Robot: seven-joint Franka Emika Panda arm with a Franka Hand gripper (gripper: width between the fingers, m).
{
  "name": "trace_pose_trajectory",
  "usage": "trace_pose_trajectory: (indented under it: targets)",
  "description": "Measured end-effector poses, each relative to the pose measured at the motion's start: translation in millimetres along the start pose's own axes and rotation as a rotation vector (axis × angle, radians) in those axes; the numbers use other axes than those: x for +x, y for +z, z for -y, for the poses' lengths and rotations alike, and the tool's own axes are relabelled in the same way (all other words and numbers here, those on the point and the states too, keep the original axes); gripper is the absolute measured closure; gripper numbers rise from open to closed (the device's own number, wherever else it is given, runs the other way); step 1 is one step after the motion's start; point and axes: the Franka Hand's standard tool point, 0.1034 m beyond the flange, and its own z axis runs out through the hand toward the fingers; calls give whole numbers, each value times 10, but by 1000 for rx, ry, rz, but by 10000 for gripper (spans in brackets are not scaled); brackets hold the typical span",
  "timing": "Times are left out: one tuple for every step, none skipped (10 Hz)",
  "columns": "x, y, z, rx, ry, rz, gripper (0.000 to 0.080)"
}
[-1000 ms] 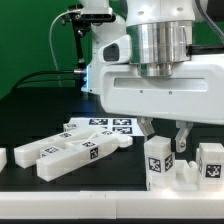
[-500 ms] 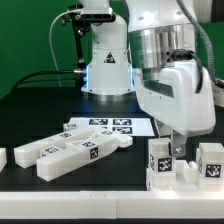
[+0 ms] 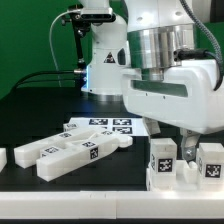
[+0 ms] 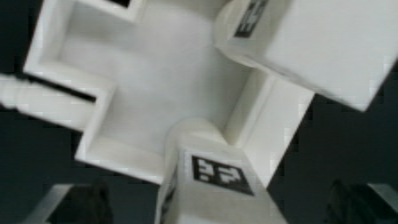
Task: Assemble chair
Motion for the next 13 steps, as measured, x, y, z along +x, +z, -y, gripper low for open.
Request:
trace_pose_trajectory:
  targets:
    - [-3, -2, 10, -7, -123, -3, 160]
    - [4, -3, 5, -6, -186, -4, 151]
    - [12, -3, 0, -7, -264, -4, 151]
    - [19, -4, -6, -8, -347, -4, 151]
    - [58, -5, -51, -29, -589, -7, 151]
    - [58, -4, -51, -35, -637, -8, 151]
    - [56, -4, -50, -34, -600, -9, 179]
    - [59, -4, -52, -35, -595, -10, 179]
    - [58, -4, -50, -34, -581, -10, 371]
    - [53, -6, -44, -32, -477, -11, 371]
    - [59, -10, -41, -30, -352, -14, 518]
    - [67, -12, -46, -25, -232, -13, 517]
    - [48, -9, -46, -28, -20, -10, 517]
